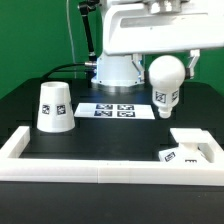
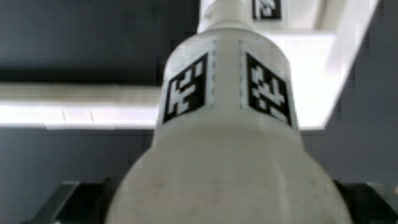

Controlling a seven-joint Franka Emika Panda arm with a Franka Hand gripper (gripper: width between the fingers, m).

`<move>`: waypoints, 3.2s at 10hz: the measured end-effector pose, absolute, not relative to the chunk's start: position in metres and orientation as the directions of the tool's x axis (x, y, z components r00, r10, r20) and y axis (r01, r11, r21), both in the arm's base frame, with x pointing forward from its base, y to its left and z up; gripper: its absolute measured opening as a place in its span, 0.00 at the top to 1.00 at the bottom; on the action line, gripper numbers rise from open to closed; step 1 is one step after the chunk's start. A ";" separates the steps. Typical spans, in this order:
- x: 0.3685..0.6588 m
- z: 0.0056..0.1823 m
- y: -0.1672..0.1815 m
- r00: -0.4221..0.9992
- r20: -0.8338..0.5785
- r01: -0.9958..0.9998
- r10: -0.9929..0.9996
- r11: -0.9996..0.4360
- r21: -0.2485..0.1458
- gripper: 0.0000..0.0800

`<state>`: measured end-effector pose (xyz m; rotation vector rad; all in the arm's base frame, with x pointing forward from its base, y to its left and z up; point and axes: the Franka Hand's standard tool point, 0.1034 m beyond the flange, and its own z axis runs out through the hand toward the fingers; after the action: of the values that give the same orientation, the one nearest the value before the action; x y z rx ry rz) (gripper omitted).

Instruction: Assemble lamp

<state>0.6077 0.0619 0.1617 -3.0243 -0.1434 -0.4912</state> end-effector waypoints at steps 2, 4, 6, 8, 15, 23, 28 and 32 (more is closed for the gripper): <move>0.604 0.157 0.059 0.942 0.327 0.097 0.074 -0.994 -0.054 0.28; 0.607 0.157 0.058 0.924 0.376 0.095 0.072 -0.995 -0.041 0.28; 0.608 0.156 0.072 0.891 0.441 0.127 0.106 -0.992 -0.019 0.28; 0.614 0.154 0.078 0.870 0.474 0.155 0.138 -0.988 0.002 0.28; 0.616 0.149 0.084 0.864 0.482 0.162 0.144 -0.987 0.006 0.28; 0.619 0.140 0.093 0.858 0.491 0.172 0.153 -0.985 0.007 0.28; 0.616 0.131 0.097 0.863 0.480 0.179 0.160 -0.984 0.007 0.28; 0.613 0.127 0.099 0.849 0.502 0.182 0.165 -0.983 0.016 0.28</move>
Offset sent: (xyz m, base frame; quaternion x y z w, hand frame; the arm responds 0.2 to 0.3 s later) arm 0.0000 0.0000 0.0000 0.0000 0.0650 0.0000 0.9979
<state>0.6134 0.0993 0.1267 -2.9896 -0.2808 -0.8066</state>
